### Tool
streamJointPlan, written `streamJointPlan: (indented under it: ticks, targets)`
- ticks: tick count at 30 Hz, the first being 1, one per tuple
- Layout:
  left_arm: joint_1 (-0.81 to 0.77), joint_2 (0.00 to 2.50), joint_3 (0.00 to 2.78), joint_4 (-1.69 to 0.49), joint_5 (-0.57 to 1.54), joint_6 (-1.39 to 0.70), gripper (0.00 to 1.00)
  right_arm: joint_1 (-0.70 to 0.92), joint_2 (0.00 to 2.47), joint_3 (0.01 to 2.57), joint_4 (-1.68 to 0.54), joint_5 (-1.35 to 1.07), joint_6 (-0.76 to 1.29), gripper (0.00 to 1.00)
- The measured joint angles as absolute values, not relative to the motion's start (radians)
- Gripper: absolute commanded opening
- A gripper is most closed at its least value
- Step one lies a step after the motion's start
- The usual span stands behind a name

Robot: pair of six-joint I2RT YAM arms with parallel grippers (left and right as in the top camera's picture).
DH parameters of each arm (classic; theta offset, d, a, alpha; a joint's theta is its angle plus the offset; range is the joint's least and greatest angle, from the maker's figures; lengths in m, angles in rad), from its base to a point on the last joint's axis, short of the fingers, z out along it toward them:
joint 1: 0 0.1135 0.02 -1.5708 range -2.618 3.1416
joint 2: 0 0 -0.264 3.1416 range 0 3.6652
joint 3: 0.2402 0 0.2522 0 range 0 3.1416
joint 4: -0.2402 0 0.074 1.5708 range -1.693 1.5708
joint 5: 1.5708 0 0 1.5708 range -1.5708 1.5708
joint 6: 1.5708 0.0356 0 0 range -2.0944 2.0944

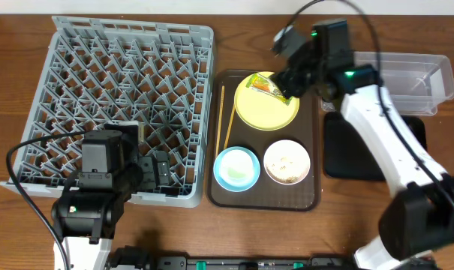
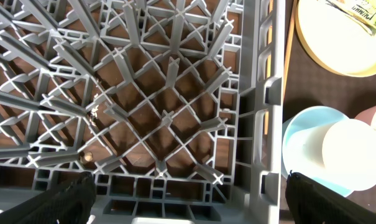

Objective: Sort waste into correct bins and load items into the dishwasher
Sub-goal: 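Move the right gripper back to the plate and grasp the green wrapper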

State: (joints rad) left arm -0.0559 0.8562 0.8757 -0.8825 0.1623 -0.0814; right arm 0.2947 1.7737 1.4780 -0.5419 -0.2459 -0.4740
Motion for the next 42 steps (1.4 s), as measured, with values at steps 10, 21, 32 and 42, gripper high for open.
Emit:
streamJointPlan:
  ticks: [10,21,32,42]
  targets:
    - [-0.056,0.856,0.876,-0.883,0.162,-0.081,0.98,0.311,1.979,1.478,-0.511,-0.234,-0.601,0.76]
    - [-0.056,0.856,0.876,-0.883,0.162,-0.081,0.98,0.317,2.088,1.478,-0.466,-0.188,-0.648,0.73]
    - [-0.056,0.856,0.876,-0.883,0.162,-0.081,0.98,0.317,2.143,1.478,-0.435,-0.163,-0.656,0.73]
    - [-0.056,0.856,0.876,-0.883,0.162,-0.081,0.98,0.317,2.145,1.478,-0.445,-0.145,-0.629,0.46]
